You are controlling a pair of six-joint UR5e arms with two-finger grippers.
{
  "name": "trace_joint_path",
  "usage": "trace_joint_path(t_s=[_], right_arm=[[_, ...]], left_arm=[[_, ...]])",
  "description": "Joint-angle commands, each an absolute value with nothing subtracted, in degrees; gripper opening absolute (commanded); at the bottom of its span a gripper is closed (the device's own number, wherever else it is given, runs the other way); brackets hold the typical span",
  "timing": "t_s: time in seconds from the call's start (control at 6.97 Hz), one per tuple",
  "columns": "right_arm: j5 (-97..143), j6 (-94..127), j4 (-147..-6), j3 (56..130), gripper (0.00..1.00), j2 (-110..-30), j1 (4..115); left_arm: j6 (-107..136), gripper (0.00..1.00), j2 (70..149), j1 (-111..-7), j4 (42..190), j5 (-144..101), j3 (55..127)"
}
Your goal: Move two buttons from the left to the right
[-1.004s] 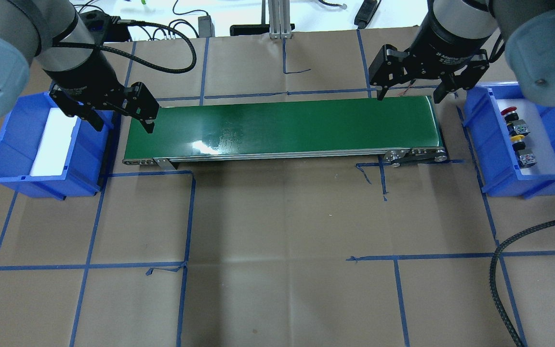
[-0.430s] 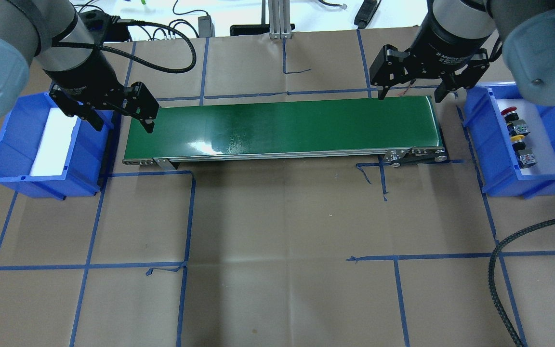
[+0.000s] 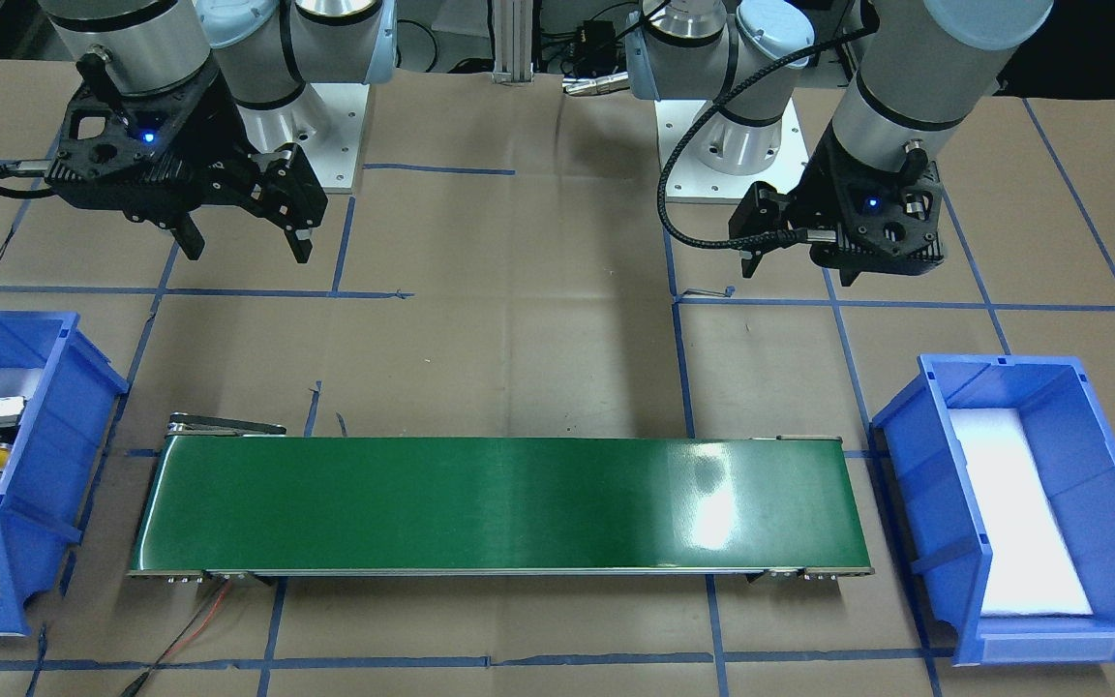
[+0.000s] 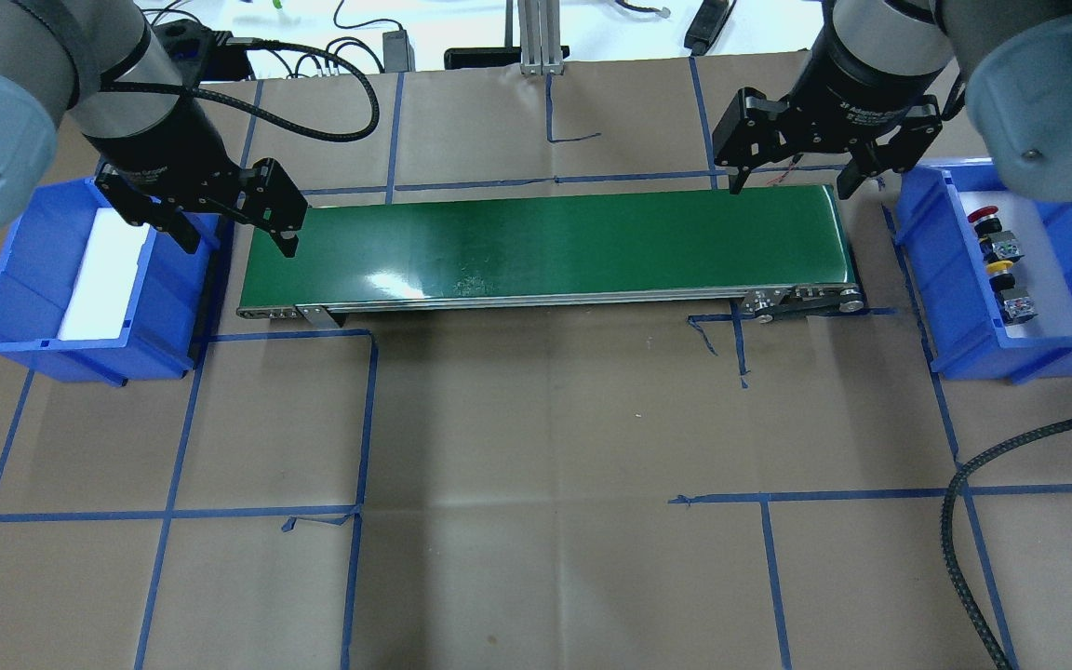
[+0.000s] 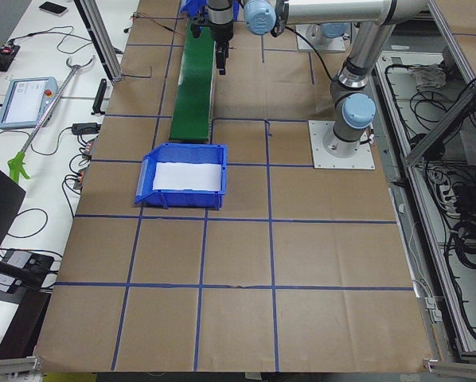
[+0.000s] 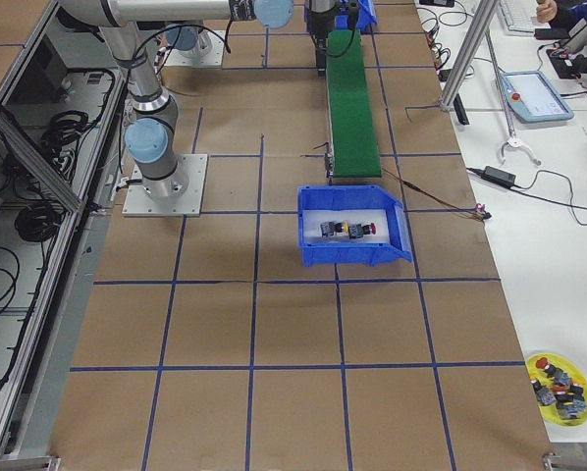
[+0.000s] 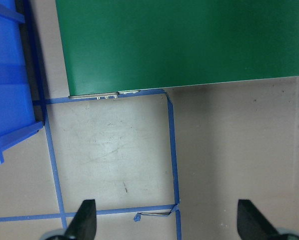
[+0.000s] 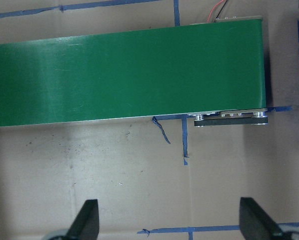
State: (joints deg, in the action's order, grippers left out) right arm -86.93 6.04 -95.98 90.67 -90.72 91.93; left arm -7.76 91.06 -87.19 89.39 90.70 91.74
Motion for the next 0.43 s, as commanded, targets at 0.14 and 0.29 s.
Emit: trace_joint_path(t_s=[0.14,0.29], right_arm=[[-86.92,5.8,-96.06,90.36,1.0,-90.62,91.85],[-86.92,5.71,-96.15,90.18,1.0,-90.62,91.85]], left_arm=[[-7.73,1.0,91.05,-87.19,89.38,90.7,91.76],[-7.73,1.0,91.05,-87.19,89.38,90.7,91.76]])
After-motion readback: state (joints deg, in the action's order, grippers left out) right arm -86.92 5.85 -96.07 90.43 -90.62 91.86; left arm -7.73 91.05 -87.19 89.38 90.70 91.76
